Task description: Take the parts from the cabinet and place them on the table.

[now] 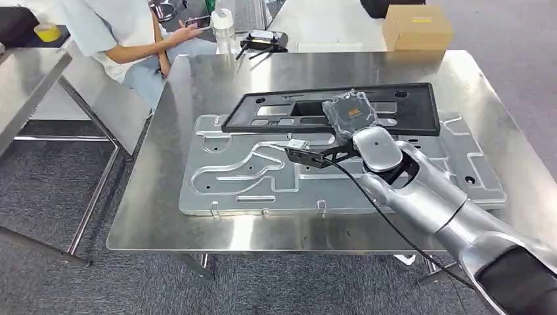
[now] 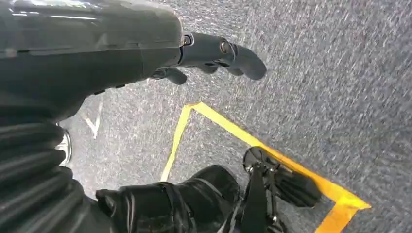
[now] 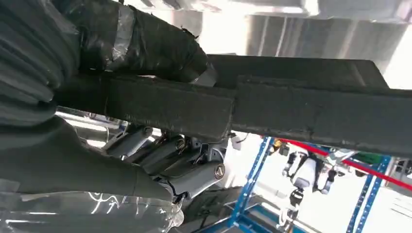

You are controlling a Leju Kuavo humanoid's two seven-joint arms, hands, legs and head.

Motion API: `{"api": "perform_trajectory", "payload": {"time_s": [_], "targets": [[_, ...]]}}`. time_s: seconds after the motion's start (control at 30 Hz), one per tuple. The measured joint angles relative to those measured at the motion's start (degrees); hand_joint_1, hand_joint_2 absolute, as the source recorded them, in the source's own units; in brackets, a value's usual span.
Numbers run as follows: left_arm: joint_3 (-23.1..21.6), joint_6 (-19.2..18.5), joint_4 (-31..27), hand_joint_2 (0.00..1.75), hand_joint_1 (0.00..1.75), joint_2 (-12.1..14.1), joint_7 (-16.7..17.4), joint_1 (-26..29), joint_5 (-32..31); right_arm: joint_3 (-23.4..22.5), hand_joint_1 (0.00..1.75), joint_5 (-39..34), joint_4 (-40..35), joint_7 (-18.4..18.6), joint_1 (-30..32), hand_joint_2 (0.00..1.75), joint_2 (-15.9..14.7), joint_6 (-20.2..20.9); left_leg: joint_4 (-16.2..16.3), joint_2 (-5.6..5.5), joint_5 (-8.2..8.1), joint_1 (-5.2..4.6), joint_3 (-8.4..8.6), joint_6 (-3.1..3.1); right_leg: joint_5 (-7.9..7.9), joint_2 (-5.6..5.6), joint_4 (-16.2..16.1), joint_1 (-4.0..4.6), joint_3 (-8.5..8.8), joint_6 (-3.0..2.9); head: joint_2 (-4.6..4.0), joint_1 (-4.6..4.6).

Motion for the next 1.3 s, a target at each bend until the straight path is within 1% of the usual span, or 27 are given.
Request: {"api": "perform_trajectory", "payload": {"time_s": [0.07, 0.1, 0.13, 0.2, 0.23, 0.27, 0.3, 0.37, 0.4, 0.43, 0.53, 0.57, 0.63, 0.67, 0.7, 0.77, 0.8, 0.83, 0.9, 0.93, 1.07, 1.1, 1.13, 1.17, 1.23, 1.27, 1.3], "targets": [[0.0, 0.0, 0.0, 1.75, 0.0, 0.0, -0.1, 0.0, 0.0, 0.0, 1.75, 0.0, 0.0, 0.0, 0.2, 1.75, -0.1, -0.1, -0.9, 0.04, 0.21, 0.22, 0.68, 0.69, -0.15, 0.04, -0.5, 0.28, 0.39, 0.83, 0.0, 0.06], [0.0, 0.0, 0.0, 1.75, 0.0, -0.1, -0.1, 0.1, 0.0, -0.2, 1.75, 0.0, 0.0, 0.0, 0.4, 1.75, -0.2, -0.1, -1.6, 0.23, 0.45, 0.55, 1.25, 0.89, -0.7, -0.27, 0.6, 0.07, 0.03, 0.93, 0.0, 0.13], [0.0, 0.0, 0.0, 1.75, 0.0, -0.1, -0.2, 0.1, 0.0, -0.4, 1.75, 0.0, 0.0, 0.0, 0.4, 1.75, -0.4, -0.3, -1.9, 0.24, 0.34, 0.59, 1.52, 1.22, -2.28, -0.32, 3.2, 0.26, -1.27, 0.99, 0.0, 0.28], [0.0, 0.0, 0.0, 1.75, 0.0, -0.1, -0.2, 0.0, 0.0, -0.6, 1.75, 0.1, 0.0, 0.0, 0.5, 1.75, -0.4, -0.9, -1.7, 0.27, 0.17, 0.53, 1.62, 1.74, -6.07, -0.31, 12.4, 0.18, -6.06, 1.09, 0.0, 0.28], [0.0, 0.0, 0.0, 1.75, 0.0, -0.1, -0.2, -0.1, 0.0, -0.6, 1.75, 0.0, 0.0, 0.0, 0.9, 1.75, -0.5, -0.9, -1.6, 0.24, -0.05, 0.52, 1.67, 1.86, -6.73, -0.31, 15.8, 0.17, -8.18, 1.2, 0.0, 0.3], [0.0, 0.0, 0.0, 1.75, 0.0, -0.1, -0.2, 0.0, 0.0, -0.7, 1.75, 0.0, 0.0, 0.0, 1.4, 1.75, -0.6, -0.8, -1.4, 0.14, -0.25, 0.54, 1.73, 1.86, -6.28, -0.32, 16.9, 0.09, -9.23, 1.3, 0.0, 0.35], [0.0, 0.0, 0.0, 1.75, 0.0, -0.1, -0.2, 0.1, 0.0, -0.7, 1.75, 0.0, 0.0, 0.0, 1.7, 1.75, -0.7, -0.8, -1.3, 0.03, -0.51, 0.6, 1.89, 1.73, -4.65, -0.35, 15.5, -0.04, -8.96, 1.35, 0.0, 0.35], [0.0, 0.0, 0.0, 1.75, 0.0, -0.2, -0.2, 0.1, 0.0, -0.7, 1.75, 0.1, 0.0, 0.0, 1.9, 1.75, -0.8, -0.8, -0.4, -0.08, -1.34, 0.84, 2.16, 1.23, 0.91, -0.58, 6.3, -0.3, -5.22, 1.42, 0.0, 0.35], [0.0, 0.0, 0.0, 1.75, 0.0, -0.2, -0.3, 0.1, 0.0, -0.9, 1.75, 0.1, 0.0, 0.0, 1.9, 1.75, -0.8, -0.9, 0.3, -0.12, -1.91, 0.85, 2.11, 0.9, 2.45, -0.72, 2.2, -0.46, -3.5, 1.53, 0.0, 0.35], [0.0, 0.1, 0.0, 1.75, 0.0, -0.1, -0.4, 0.1, 0.0, -1.0, 1.75, 0.1, 0.0, 0.0, 1.9, 1.75, -0.8, -0.9, 1.3, -0.21, -2.51, 0.3, 1.57, 0.33, 1.39, -0.6, 1.4, -0.22, -2.75, 1.49, 0.0, 0.46], [0.0, 0.1, 0.0, 1.75, 0.0, -0.1, -1.1, 0.1, 0.1, -1.2, 1.75, 0.1, 0.0, 0.0, 2.7, 1.75, -0.8, -1.2, 1.0, -0.23, -2.46, 0.54, 1.75, 0.0, 1.38, -0.33, 1.7, 0.14, -2.98, 0.5, 0.0, 0.43], [0.0, 0.1, 0.0, 1.75, 0.0, -0.1, -1.2, 0.1, 0.2, -1.2, 1.75, 0.1, 0.0, 0.0, 2.7, 1.75, -0.8, -1.2, 1.1, -0.24, -2.7, 0.55, 1.76, -0.14, 1.45, -0.33, 1.5, -0.24, -2.89, 0.1, 0.0, 0.37], [0.0, 0.0, 0.0, 1.75, 0.0, -0.1, -2.4, 0.1, 0.8, -1.6, 1.75, 0.1, 0.0, 0.0, 2.7, 1.75, -0.9, -1.4, 4.0, -0.03, -4.72, 0.64, 0.55, -0.83, 1.42, -0.28, 1.4, -0.49, -2.71, -0.49, 0.0, 0.04], [0.1, 0.0, 0.0, 1.75, 0.0, -0.1, -3.6, 0.0, 1.3, -2.0, 1.75, 0.1, -0.1, 0.0, 2.7, 1.75, -0.9, -1.6, 7.7, -0.02, -6.53, 0.74, -1.27, -1.12, 1.38, -0.25, 1.4, -0.49, -2.71, -0.64, 0.0, -0.05], [0.3, -0.2, 0.0, 1.75, 0.0, -0.1, -4.5, 0.0, 1.7, -2.1, 0.0, 0.1, -0.2, 0.0, 2.8, 0.0, -0.9, -1.6, 12.2, -0.01, -8.31, 0.83, -3.61, -1.37, 1.34, -0.22, 1.4, -0.46, -2.71, -0.71, 0.0, 0.0], [0.6, -0.7, 0.0, 1.75, 0.0, -0.1, -5.6, 0.1, 1.9, -2.2, 0.0, 0.1, -0.2, 0.0, 3.3, 0.0, -0.9, -1.5, 17.9, -0.01, -9.32, 0.88, -7.05, -1.48, 1.27, -0.19, 1.4, -0.37, -2.68, -0.76, 0.0, -0.03], [0.6, -0.8, 0.0, 1.75, 0.0, -0.2, -5.7, 0.2, 1.9, -2.3, 0.0, 0.2, -0.2, 0.0, 3.6, 0.0, -0.9, -1.5, 17.0, -0.02, -8.02, 0.88, -7.0, -1.36, 1.24, -0.16, 1.4, -0.31, -2.63, -0.77, 0.0, 0.0], [0.6, -0.9, 0.0, 1.75, 0.0, -0.2, -5.6, 0.2, 1.9, -2.4, 0.0, 0.2, -0.2, -0.1, 3.7, 0.0, -0.9, -1.5, 13.7, -0.02, -5.68, 0.87, -5.73, -1.09, 1.22, -0.1, 1.4, -0.26, -2.57, -0.79, 0.0, -0.03], [0.6, -1.1, 0.0, 1.75, 0.0, -0.2, -5.4, 0.1, 1.7, -2.7, 0.0, 0.2, -0.6, -0.1, 3.7, 0.0, -0.9, -1.5, 3.8, -0.02, -0.68, 0.67, -1.04, -0.12, 1.17, -0.05, 1.4, -0.14, -2.28, -0.71, 0.0, 0.0], [0.6, -1.1, 0.0, 0.0, 0.0, 0.0, -5.2, 0.1, 1.6, -3.0, 0.0, 0.3, -0.7, -0.1, 3.7, 0.0, -0.9, -1.6, 1.4, -0.01, -1.45, 0.41, 0.14, 0.3, 1.14, -0.05, 1.3, -0.06, -2.24, -0.61, 0.0, 0.11], [0.7, -0.9, 0.0, 0.0, 0.0, 0.0, -4.8, 0.0, 1.8, -3.3, 0.0, 0.3, -0.8, -0.2, 3.7, 0.0, -0.9, -1.6, 0.2, -0.02, -1.14, -0.18, 0.84, 1.0, 1.47, -0.05, 0.3, -0.17, -1.72, 0.85, 0.0, 0.0], [0.7, -1.0, 0.0, 0.0, 0.0, -0.1, -4.7, 0.1, 1.8, -3.6, 0.0, 0.3, -0.9, -0.3, 3.7, 0.0, -0.9, -1.6, -1.2, 0.1, -0.34, 0.76, 1.71, 1.29, 1.24, -0.26, 0.6, 0.04, -1.84, 1.19, 0.0, 0.17], [0.7, -1.0, 0.0, 0.0, 0.0, -0.1, -4.7, 0.1, 1.9, -3.7, 0.0, 0.3, -0.9, -0.4, 3.6, 0.0, -0.9, -1.6, -1.7, 0.25, -0.21, 0.51, 2.09, 1.47, 0.12, -0.42, 2.0, 0.17, -2.22, 1.3, 0.0, 0.3], [0.7, -1.1, 0.0, 0.0, 0.0, -0.1, -4.7, 0.1, 1.9, -3.8, 0.0, 0.3, -0.9, -0.4, 3.5, 0.0, -0.9, -1.6, -1.7, 0.28, -0.05, 0.48, 2.12, 1.88, -2.13, -0.41, 5.5, 0.13, -3.77, 1.26, 0.0, 0.48], [0.8, -1.3, 0.0, 0.0, 0.0, -0.1, -4.7, 0.0, 1.9, -3.8, 0.0, 0.2, -0.9, -0.5, 4.0, 0.0, -0.9, -1.7, -1.7, 0.28, -0.15, 0.4, 2.08, 2.04, -5.87, -0.46, 13.8, 0.08, -7.53, 1.41, 0.0, 0.48], [0.8, -1.3, 0.0, 0.0, 0.0, -0.1, -4.7, 0.1, 1.9, -3.8, 0.0, 0.2, -0.9, -0.5, 4.4, 0.0, -1.0, -1.7, -1.5, 0.22, -0.17, 0.4, 2.02, 2.06, -6.52, -0.47, 16.4, 0.06, -8.78, 1.51, 0.0, 0.5], [0.8, -1.4, 0.0, 0.0, 0.0, -0.2, -4.7, 0.1, 1.9, -3.8, 0.0, 0.1, -0.8, -0.5, 4.7, 0.0, -1.0, -1.8, -1.4, 0.13, -0.24, 0.41, 1.99, 2.01, -5.83, -0.48, 16.4, 0.01, -8.84, 1.58, 0.0, 0.52]]}}
